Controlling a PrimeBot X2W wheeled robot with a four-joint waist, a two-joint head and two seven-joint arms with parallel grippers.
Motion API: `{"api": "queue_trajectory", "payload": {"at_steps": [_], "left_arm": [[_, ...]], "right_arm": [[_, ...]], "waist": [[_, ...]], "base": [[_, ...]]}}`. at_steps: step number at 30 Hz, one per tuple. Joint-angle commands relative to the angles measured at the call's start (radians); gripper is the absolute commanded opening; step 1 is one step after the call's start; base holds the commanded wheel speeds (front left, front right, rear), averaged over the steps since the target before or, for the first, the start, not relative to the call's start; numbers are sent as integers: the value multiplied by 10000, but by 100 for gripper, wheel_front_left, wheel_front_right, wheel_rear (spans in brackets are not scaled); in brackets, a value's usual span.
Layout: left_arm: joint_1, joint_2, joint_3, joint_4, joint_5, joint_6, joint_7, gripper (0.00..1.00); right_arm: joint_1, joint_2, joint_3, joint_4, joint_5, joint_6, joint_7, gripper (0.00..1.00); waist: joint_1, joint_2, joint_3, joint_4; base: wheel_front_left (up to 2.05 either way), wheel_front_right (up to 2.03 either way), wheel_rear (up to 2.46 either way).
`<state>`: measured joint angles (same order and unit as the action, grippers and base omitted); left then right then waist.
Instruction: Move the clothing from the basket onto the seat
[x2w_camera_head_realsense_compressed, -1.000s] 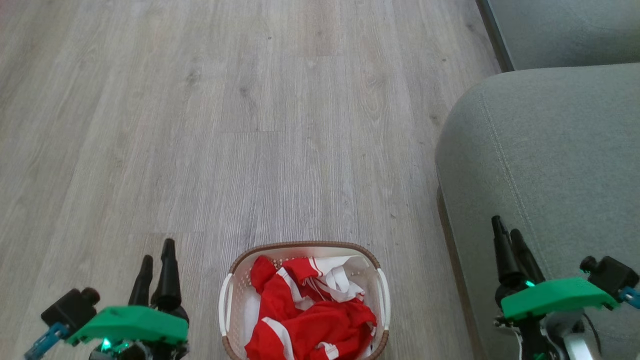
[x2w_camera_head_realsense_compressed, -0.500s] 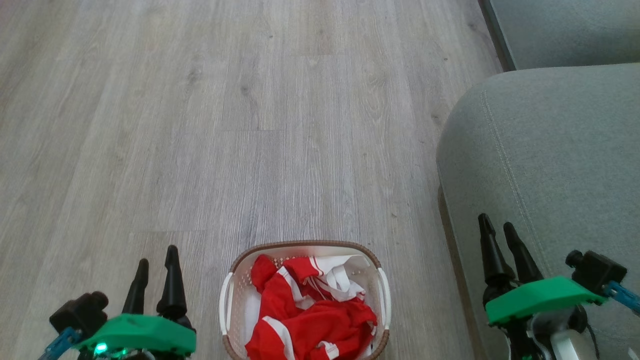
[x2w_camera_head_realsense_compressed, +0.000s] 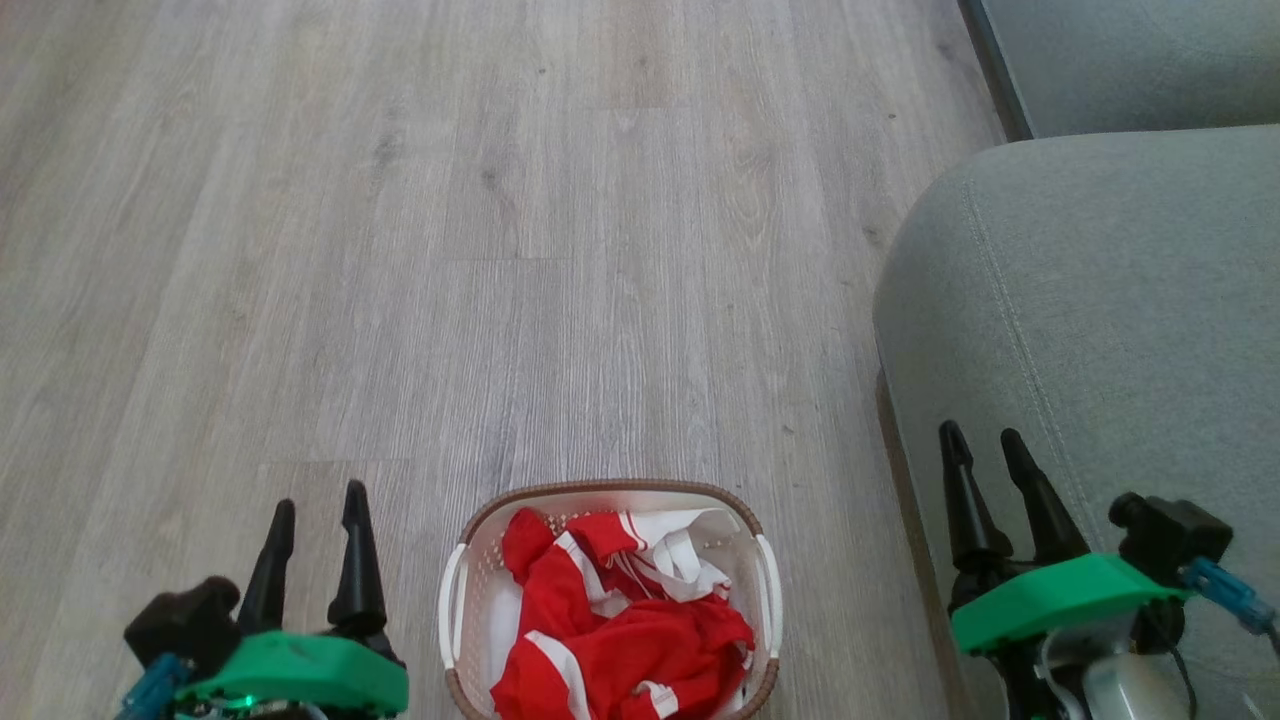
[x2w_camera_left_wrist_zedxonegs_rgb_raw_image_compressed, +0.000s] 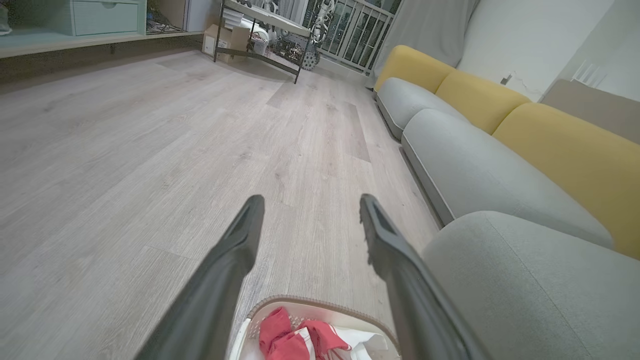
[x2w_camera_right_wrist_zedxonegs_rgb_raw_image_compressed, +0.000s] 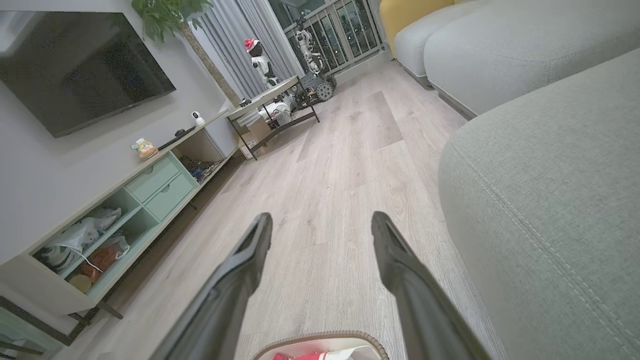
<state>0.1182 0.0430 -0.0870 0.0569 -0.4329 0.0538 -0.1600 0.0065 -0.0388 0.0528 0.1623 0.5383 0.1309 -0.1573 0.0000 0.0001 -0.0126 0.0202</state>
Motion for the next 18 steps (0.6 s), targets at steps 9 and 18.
{"api": "queue_trajectory", "payload": {"at_steps": [9, 18], "left_arm": [[-58, 139, 55, -549, 1261, 156, -355, 100], [70, 131, -28, -574, 2217, 229, -619, 100]], "right_arm": [[-328, -104, 392, -547, -1209, -1, -376, 100], [-342, -108, 572, -638, -2251, -2, -642, 100]], "waist": [[0, -1, 9, 30], [0, -1, 16, 49]], "base": [[0, 0, 0], [0, 0, 0]]}}
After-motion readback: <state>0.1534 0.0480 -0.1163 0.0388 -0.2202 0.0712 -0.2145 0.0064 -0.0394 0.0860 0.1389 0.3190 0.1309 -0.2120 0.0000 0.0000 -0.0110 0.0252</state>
